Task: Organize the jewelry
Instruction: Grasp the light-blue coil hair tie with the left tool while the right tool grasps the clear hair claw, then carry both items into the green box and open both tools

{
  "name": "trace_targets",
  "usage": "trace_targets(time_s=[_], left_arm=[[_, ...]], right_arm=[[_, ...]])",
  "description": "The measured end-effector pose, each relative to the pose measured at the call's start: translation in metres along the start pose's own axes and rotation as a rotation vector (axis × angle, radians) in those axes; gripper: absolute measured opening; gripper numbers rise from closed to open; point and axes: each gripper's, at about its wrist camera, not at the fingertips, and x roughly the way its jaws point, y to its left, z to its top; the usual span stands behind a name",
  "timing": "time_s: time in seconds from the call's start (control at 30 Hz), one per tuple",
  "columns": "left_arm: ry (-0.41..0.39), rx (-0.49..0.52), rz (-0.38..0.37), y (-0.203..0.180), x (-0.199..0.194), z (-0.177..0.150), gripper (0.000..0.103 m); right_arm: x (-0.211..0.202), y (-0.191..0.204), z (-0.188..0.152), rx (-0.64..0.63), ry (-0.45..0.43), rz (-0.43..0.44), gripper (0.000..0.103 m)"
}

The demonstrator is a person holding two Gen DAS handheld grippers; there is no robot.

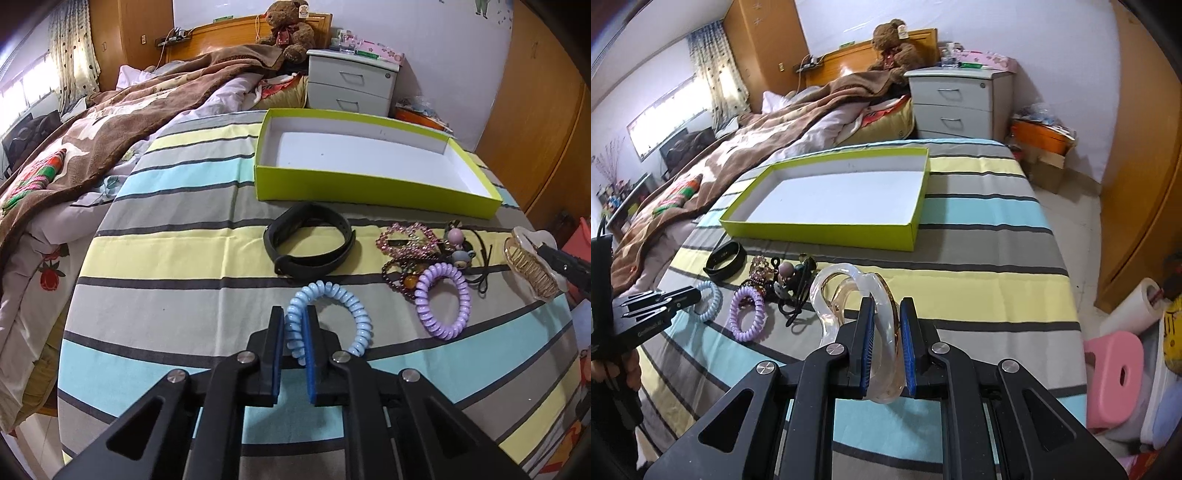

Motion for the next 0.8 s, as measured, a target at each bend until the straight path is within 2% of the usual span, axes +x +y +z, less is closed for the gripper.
trace_targets(time_s=[0.4, 0.8], left_arm=[[-0.065, -0.020, -0.038, 0.002, -0.024, 0.015, 0.011], [-0.134, -0.031, -0.081, -0.001, -0.035, 0.062, 0.011]], right_arm=[[-0.022, 0.004, 0.010, 0.035, -0.071, -0.022, 0.015], [-0.023, 0.008, 0.048, 0.074, -0.124, -0.051, 0.015]])
